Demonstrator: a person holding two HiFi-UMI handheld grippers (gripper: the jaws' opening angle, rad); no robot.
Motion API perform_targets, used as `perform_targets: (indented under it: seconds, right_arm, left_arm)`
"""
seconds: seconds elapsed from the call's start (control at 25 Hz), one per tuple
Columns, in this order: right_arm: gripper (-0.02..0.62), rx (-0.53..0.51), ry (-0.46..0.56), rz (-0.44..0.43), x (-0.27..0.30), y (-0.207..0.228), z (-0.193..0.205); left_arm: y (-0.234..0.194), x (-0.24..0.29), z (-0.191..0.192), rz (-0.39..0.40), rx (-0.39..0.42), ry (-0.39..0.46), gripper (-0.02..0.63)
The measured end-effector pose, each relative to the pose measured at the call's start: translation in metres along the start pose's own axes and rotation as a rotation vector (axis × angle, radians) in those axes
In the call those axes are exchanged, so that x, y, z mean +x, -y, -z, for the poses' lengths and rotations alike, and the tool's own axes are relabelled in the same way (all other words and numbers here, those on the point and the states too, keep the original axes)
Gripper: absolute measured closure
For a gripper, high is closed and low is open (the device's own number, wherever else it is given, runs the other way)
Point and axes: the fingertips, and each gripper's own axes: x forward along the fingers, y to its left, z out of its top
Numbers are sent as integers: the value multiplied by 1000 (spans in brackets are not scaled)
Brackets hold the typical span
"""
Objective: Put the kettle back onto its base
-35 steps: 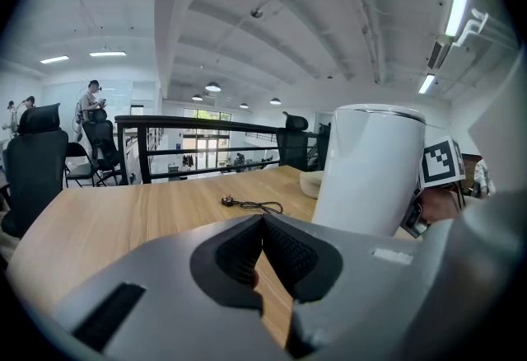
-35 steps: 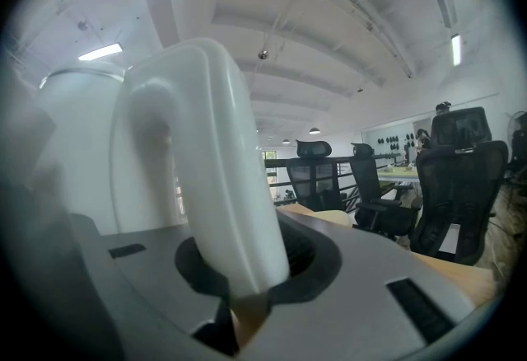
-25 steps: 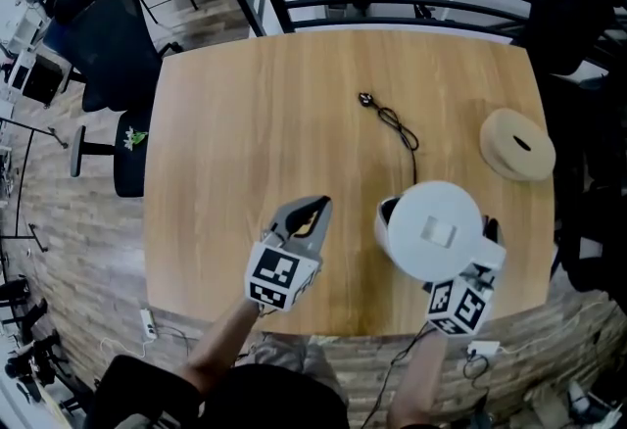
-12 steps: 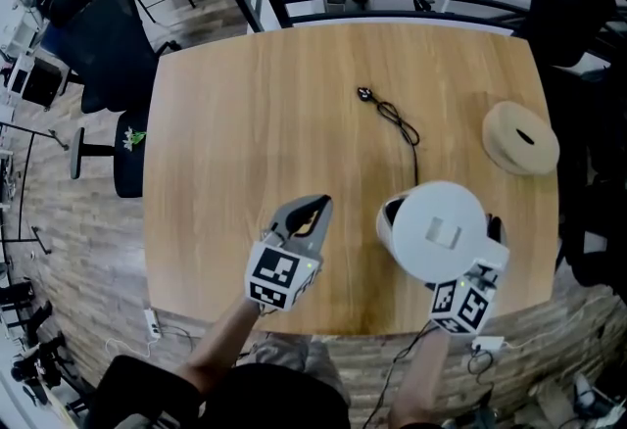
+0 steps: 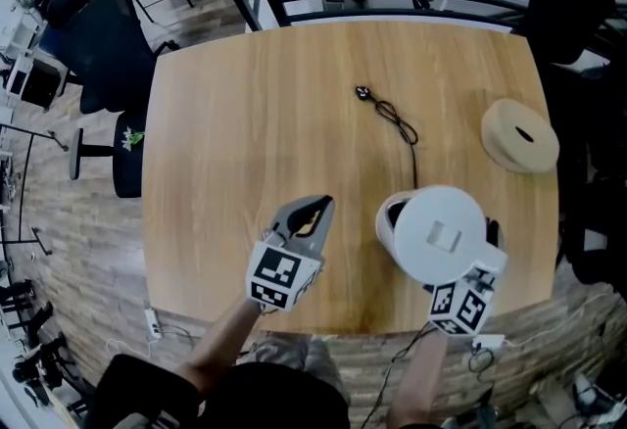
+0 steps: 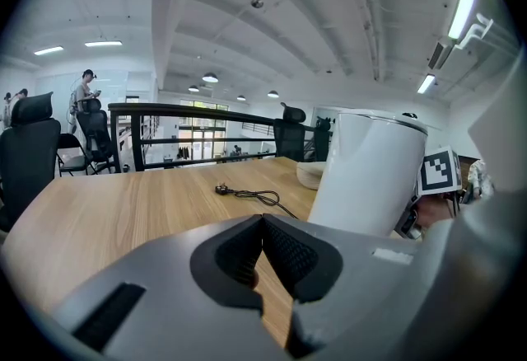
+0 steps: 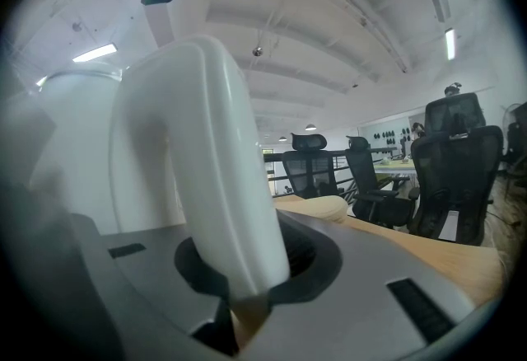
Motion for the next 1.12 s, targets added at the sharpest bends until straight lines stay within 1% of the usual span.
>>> perform_targets:
  seconds: [0.2,0.44,0.8,1.12]
  right_arm:
    - [537,29,1,22,-2,4,0]
    - [537,45,6,19,-5,6,8]
    - [535,19,29,6,-9,11,16]
    - [529,27,37,22,-11,7,8]
  left_arm:
    - [2,-1,2,-1,0,-5,603]
    - [4,-1,5,2,-1,-9,603]
    - [11,-2,8,8,7,-14,603]
    - [16,-6,8,6,9,-11,603]
